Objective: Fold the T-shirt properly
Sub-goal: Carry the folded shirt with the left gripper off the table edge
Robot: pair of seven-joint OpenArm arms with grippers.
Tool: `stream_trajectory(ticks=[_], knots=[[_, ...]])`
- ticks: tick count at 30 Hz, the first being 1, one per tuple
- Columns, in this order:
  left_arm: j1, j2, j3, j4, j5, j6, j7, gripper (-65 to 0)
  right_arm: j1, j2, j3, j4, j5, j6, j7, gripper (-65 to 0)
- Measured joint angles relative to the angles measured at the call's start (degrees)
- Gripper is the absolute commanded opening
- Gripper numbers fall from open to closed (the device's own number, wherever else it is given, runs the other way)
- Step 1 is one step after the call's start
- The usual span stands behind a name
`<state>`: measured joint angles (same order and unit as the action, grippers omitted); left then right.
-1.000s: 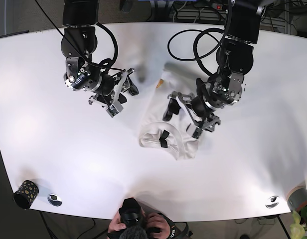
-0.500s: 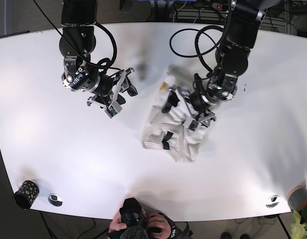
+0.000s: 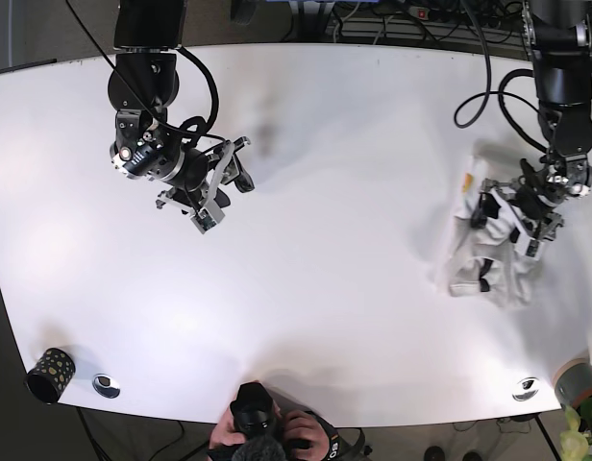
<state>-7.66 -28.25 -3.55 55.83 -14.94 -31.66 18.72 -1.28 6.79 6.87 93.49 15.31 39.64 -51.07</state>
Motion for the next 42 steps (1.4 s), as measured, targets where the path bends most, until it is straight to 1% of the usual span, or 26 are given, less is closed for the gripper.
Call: stream_trajectory(ticks=[5, 8, 10, 12, 17, 25, 28, 29, 33, 35, 36, 37, 38, 40, 42], knots=[[1.0, -6.3, -6.5, -6.5, 0.1, -1.4, 0.0, -14.4, -0.2, -0.1, 0.0, 0.0, 0.1, 0.04, 0.0, -37.4], [2.6, -10.1, -8.9, -11.0, 0.9, -1.9, -4.0, -14.4, -0.4, 0.2, 0.1, 0.0, 0.1, 0.02, 0.0, -37.4], [3.1, -11.9, -9.1, -13.6, 0.9, -1.9, -6.6, -14.4, -0.7, 0.2, 0.1, 0.5, 0.1, 0.02, -0.2, -37.4], [3.0, -14.0, -9.1, -16.5, 1.1, -2.1, -7.7, -14.4, -1.3, 0.2, 0.1, 2.0, 0.1, 0.00, 0.0, -37.4], [3.1, -17.0, -9.0, -20.5, 2.1, -2.3, -9.7, -14.4, -3.2, 0.2, 0.2, 6.6, -0.1, 0.02, 0.0, -37.4], [3.5, -19.9, -8.8, -20.4, 4.7, -1.8, -7.8, -14.4, -4.3, 0.3, 0.2, 9.0, -0.1, 0.02, 0.1, -37.4], [4.5, -20.0, -9.0, -15.4, 6.1, -1.8, -6.1, -14.4, -5.6, 1.0, 0.1, 10.0, -0.1, 0.04, 0.5, -37.4], [5.2, -20.0, -9.4, -13.4, 6.2, -1.8, -6.1, -14.4, -5.9, 1.4, 0.1, 10.3, -0.2, 0.09, 1.6, -37.4], [9.1, -19.6, -13.9, -4.3, 4.7, -1.9, -7.9, -14.4, -7.5, 2.7, 0.2, 10.7, -0.5, 0.00, 8.0, -37.4], [10.4, -18.7, -16.0, -0.2, 5.1, -1.4, -7.8, -14.4, -8.7, 3.7, 0.2, 10.7, -3.5, 0.20, 10.9, -37.4], [10.7, -17.4, -16.8, 1.3, 5.8, -0.8, -7.5, -14.4, -9.2, 3.8, 0.2, 10.7, -5.3, -0.22, 12.4, -37.4], [11.1, -15.6, -17.6, 3.3, 6.7, 0.3, -7.6, -14.4, -9.9, 3.9, 0.2, 10.7, -7.6, -1.44, 14.8, -37.4], [11.4, -14.0, -17.7, 4.8, 6.4, 0.1, -7.5, -14.4, -10.5, 3.8, 0.2, 10.6, -9.5, -2.99, 16.9, -37.4], [11.6, -10.6, -17.8, 7.6, 6.3, -1.3, -7.7, -14.4, -11.4, 3.7, 0.2, 10.6, -11.8, -3.72, 22.4, -37.4], [11.5, -6.7, -17.5, 10.1, 5.9, -2.3, -8.0, -14.6, -12.4, 3.7, 0.1, 10.4, -13.5, -5.20, 27.1, -37.4]])
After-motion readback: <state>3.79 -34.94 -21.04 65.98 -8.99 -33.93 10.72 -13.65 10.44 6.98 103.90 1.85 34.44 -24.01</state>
